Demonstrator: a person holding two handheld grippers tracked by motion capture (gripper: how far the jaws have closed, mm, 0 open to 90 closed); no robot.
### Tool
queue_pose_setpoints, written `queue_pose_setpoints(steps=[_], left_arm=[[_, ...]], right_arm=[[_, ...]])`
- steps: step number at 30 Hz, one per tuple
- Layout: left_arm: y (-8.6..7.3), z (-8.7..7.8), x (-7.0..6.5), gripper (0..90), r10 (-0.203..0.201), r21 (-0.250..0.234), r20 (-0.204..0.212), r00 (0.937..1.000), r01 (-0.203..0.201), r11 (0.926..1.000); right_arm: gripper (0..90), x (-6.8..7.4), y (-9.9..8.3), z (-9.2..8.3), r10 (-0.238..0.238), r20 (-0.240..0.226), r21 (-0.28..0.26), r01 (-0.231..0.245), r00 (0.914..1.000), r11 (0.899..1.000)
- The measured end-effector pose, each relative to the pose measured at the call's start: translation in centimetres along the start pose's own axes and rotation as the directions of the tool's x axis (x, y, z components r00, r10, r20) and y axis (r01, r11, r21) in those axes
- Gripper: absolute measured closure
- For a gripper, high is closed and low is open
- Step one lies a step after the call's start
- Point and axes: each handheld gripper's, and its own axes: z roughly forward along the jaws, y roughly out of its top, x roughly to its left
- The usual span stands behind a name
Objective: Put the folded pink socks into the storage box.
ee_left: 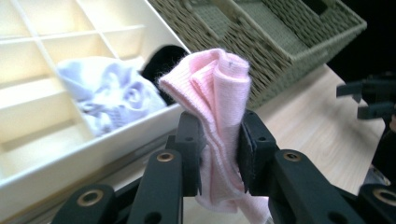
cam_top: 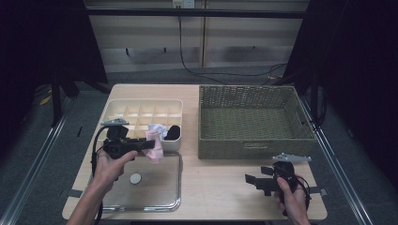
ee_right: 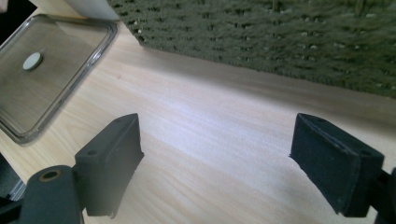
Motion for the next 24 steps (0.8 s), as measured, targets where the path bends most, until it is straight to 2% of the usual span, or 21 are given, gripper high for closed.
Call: queue_pose_setpoints(steps=[5, 8, 11, 15, 19, 24], left_arm=[[0.5, -0.7, 0.8, 72.5, -0.020, -0.026, -0.022, 0.9995, 0.020, 0.9995], [1.1, -1.0, 1.3, 72.5, -0.016, -0.020, -0.035, 0.9993, 0.015, 0.9997], [1.7, -1.2, 1.9, 72.5, -0.033, -0.025, -0.042, 0.9986, 0.032, 0.9992], [2.1, -1.0, 2.3, 72.5, -0.025, -0.003, -0.075, 0.9969, 0.025, 0.9997], [2.7, -1.2, 2.8, 72.6, -0.021, -0.002, -0.097, 0.9951, 0.021, 0.9998], [3.4, -1.3, 3.8, 72.6, -0.023, 0.025, -0.149, 0.9886, 0.027, 0.9993]], right_arm=[[16.0, 0.1, -0.3, 0.5, -0.004, -0.003, 0.005, 0.004, 1.0000, 1.000], [16.0, 0.1, -0.1, 0.7, -0.005, -0.002, 0.004, 0.005, 1.0000, 1.000], [16.1, 0.1, 0.0, 0.7, -0.008, -0.002, 0.006, 0.008, 1.0000, 1.000], [16.2, 0.0, 0.0, 0.6, -0.004, 0.000, 0.001, 0.004, 1.0000, 1.000], [16.2, -0.1, -0.1, 0.6, -0.002, 0.005, 0.004, 0.002, 1.0000, 1.000], [16.2, -0.1, -0.1, 0.6, -0.002, 0.009, 0.005, 0.002, 1.0000, 1.000]])
